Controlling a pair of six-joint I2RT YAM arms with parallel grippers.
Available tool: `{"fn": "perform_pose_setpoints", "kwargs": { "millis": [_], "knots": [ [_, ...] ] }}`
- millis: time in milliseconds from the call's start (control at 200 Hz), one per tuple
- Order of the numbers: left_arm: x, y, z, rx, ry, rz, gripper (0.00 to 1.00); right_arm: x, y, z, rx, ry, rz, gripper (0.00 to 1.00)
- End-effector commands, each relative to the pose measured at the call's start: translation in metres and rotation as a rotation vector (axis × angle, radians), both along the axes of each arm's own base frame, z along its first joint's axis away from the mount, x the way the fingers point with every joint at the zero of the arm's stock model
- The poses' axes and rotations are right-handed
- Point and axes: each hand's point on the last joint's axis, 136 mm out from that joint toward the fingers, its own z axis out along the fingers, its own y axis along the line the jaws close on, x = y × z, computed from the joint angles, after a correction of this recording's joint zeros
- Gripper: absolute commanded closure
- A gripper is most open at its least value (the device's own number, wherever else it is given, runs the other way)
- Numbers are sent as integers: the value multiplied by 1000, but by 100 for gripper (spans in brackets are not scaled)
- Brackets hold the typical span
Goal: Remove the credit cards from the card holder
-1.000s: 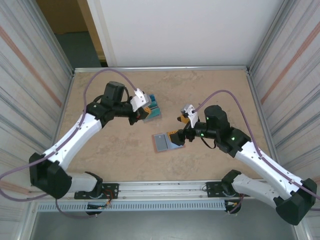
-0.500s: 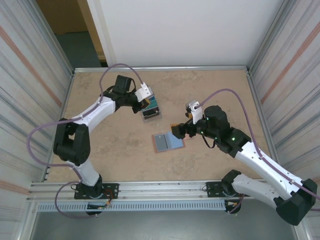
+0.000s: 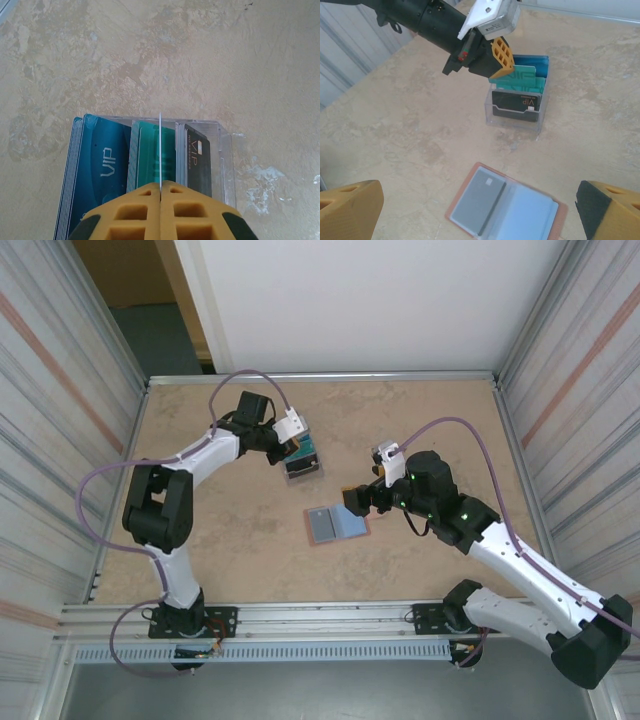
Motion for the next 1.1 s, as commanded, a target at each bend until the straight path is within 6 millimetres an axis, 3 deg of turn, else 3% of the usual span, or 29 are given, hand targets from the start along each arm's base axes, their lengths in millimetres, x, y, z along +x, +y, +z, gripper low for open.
{"fn": "perform_pose_setpoints", "kwargs": {
  "millis": [0,536,747,842,1092],
  "knots": [
    [15,1,10,-5,-53,-4,100,3,-2,-3,7,15,-20,1],
    [24,-5,-3,-5,-13,-10,100,2,0,-4,11,26,-12,1],
    [23,-2,-5,8,-5,-1,94,2,1,-6,9,33,-12,1],
    [23,-2,-4,10,-3,0,84,2,1,-6,10,34,-9,1],
    [19,-1,11,-6,-21,8,82,5,2,-6,15,39,-24,1]
  ]
}}
